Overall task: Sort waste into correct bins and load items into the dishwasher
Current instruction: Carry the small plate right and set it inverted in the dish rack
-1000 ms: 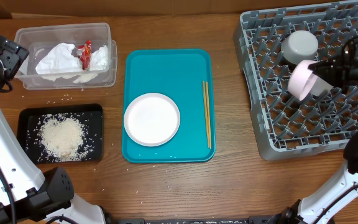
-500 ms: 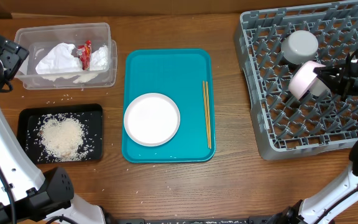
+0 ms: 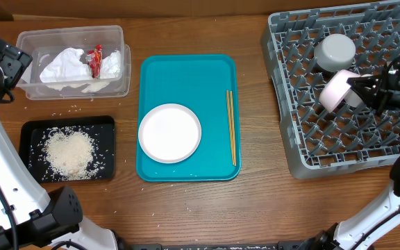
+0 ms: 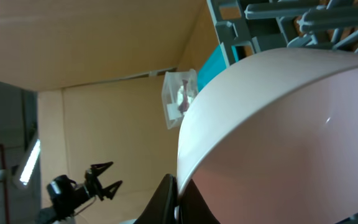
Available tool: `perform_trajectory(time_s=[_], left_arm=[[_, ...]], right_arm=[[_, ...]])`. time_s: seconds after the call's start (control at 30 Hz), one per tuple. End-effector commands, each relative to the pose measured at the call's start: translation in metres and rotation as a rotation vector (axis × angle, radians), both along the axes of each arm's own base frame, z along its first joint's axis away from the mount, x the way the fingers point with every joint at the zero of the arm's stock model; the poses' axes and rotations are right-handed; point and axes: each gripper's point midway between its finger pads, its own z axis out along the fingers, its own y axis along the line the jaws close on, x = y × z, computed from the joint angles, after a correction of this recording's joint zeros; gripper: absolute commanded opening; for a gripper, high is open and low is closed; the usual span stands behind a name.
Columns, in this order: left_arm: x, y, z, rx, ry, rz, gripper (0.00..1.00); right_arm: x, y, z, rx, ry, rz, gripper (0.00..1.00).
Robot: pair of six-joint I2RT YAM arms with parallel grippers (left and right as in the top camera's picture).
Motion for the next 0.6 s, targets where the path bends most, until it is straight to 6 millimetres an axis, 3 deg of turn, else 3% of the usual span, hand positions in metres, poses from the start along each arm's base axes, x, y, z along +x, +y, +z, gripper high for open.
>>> perform_trajectory(time_s=[0.0, 0.2, 0.57], left_arm=[[0.002, 0.001, -0.005, -0.009, 0.012, 0.012, 1.00], [0.002, 0.001, -0.005, -0.009, 0.012, 0.012, 1.00], [0.002, 0.001, -0.005, -0.009, 0.012, 0.012, 1.00]], right_arm=[[-0.002, 0.007, 0.009, 0.016, -0.035, -0.002, 0.04], [0.004, 0.005, 0.024, 0.091, -0.087, -0.042, 0.04], [0.001, 0.006, 0.013, 0.036, -0.059, -0.014, 0.04]])
